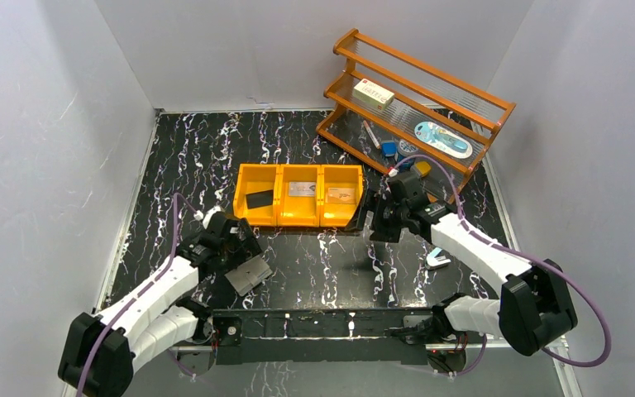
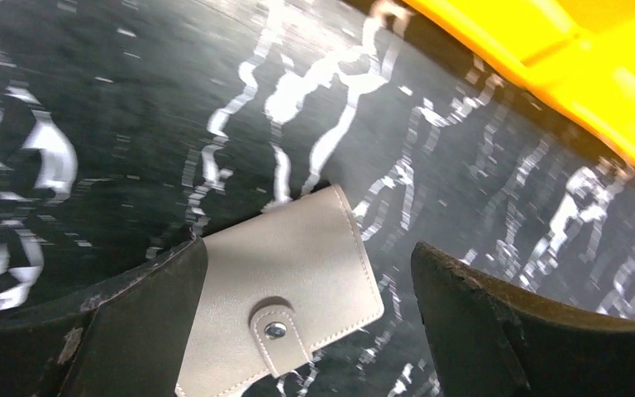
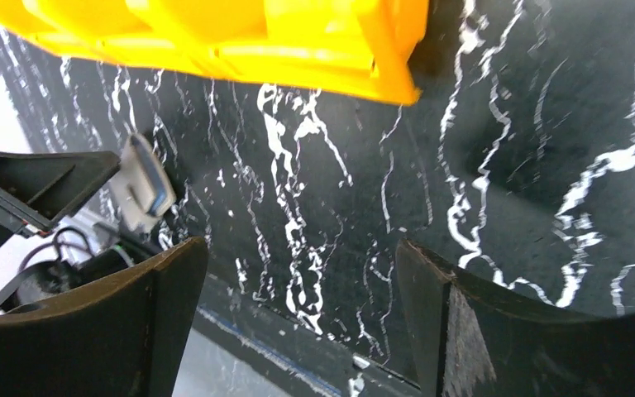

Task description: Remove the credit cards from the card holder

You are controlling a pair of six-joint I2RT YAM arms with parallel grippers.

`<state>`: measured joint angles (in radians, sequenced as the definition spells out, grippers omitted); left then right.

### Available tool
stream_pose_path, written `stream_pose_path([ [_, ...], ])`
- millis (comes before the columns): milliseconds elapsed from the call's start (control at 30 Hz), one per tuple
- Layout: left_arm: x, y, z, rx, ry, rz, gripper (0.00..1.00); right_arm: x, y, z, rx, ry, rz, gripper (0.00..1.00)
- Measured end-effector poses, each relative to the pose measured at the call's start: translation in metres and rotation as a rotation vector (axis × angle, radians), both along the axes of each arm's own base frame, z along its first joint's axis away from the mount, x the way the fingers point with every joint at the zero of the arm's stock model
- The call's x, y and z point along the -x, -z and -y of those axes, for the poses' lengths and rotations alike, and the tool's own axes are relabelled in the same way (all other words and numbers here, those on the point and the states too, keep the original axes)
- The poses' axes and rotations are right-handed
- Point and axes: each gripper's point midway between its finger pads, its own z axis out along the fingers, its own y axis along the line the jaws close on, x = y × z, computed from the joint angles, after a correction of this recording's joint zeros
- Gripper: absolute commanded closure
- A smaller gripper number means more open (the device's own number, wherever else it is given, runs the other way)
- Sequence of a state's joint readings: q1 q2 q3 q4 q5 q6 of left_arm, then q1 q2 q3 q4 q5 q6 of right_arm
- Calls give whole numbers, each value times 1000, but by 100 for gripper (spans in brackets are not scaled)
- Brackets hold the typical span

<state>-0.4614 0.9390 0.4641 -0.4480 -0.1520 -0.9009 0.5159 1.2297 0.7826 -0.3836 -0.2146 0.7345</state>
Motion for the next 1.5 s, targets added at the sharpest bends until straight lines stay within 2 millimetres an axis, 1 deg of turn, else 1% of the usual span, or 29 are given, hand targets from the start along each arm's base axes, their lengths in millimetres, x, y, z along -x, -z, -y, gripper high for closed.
stream_pose_path([
  [67, 2, -4, 16, 78, 30, 17, 8, 10, 4, -5, -34, -12, -29, 11],
  [200, 13, -8, 44, 189, 88, 26, 8, 33, 15, -19, -72, -47, -86, 14],
  [367, 27, -12, 69, 227, 195, -8, 7, 61, 23, -43, -91, -84, -124, 19],
  [433, 30, -16, 76, 223, 243, -11, 6, 72, 26, -53, -102, -86, -130, 21],
  [533, 27, -27, 76, 194, 280, 20, 3, 86, 34, -66, -121, -72, -139, 26],
  [633, 18, -38, 65, 126, 268, 75, 2, 98, 43, -74, -131, -55, -152, 25],
  [733, 11, -39, 52, 60, 245, 111, 2, 104, 51, -83, -128, -45, -166, 23],
  [800, 10, -33, 47, 25, 240, 107, 2, 105, 55, -85, -109, -38, -165, 22],
  [867, 13, -20, 44, 2, 247, 71, 3, 102, 57, -83, -91, -23, -154, 21],
  [967, 29, 4, 44, -1, 278, -16, 5, 98, 55, -81, -86, -8, -134, 20],
  [1000, 32, 8, 46, 15, 290, -24, 6, 98, 52, -81, -93, -7, -129, 20],
  [1100, 37, 3, 59, 111, 329, 13, 9, 102, 49, -84, -135, -19, -137, 21],
  [1233, 50, -1, 74, 265, 372, 56, 12, 114, 58, -86, -164, -40, -191, 22],
  [1367, 60, -5, 92, 401, 408, 56, 15, 122, 66, -96, -169, -62, -227, 26],
  [1500, 66, -6, 102, 452, 438, 21, 20, 126, 67, -112, -166, -84, -241, 31],
])
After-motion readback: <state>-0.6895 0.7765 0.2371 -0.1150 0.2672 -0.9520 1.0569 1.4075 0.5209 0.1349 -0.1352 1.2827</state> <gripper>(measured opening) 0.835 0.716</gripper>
